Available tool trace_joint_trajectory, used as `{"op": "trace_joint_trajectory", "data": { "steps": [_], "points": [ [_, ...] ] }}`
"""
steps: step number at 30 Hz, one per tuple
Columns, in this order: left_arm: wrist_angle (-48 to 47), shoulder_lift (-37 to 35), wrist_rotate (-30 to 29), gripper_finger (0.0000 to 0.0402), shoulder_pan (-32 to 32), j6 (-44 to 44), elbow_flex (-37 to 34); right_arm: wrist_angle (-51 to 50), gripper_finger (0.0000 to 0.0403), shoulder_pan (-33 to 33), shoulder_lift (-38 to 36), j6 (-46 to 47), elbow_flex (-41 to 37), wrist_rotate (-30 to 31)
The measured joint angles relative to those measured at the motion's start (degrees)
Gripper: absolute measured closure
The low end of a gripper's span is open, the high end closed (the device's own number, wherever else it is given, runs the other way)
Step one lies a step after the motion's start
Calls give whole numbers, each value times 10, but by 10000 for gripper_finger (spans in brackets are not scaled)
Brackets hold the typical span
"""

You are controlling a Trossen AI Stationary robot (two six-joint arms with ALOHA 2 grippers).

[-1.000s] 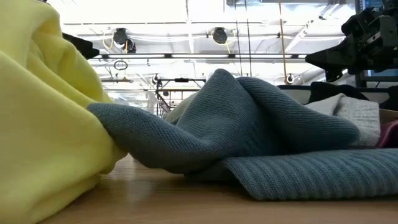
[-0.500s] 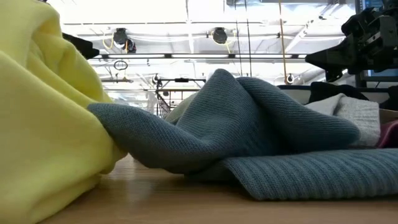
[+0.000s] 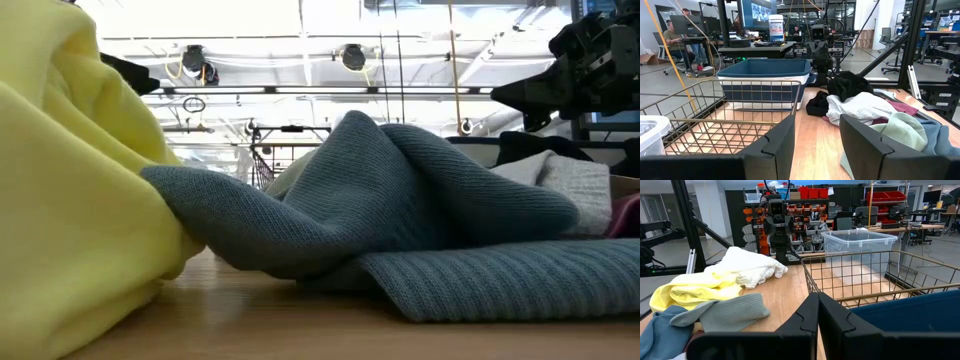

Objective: Pick & Place Cloths

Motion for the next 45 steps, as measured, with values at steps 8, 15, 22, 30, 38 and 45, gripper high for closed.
{"op": "trace_joint_trajectory", "data": {
  "steps": [8,15,22,30,38,45],
  "points": [
    [1,0,-9,245,0,38,0,0,403,0,0,90,0,0],
    [1,0,-30,245,0,119,0,0,403,0,0,94,0,-2],
    [1,0,-30,245,0,106,0,4,403,0,0,215,0,-2],
    [1,0,-30,245,0,67,0,7,403,0,0,238,-1,0],
    [9,0,-30,245,0,8,0,8,403,0,1,219,-1,-34],
    [9,0,-30,245,0,-1,0,62,400,14,16,142,-1,-151]
  ]
}}
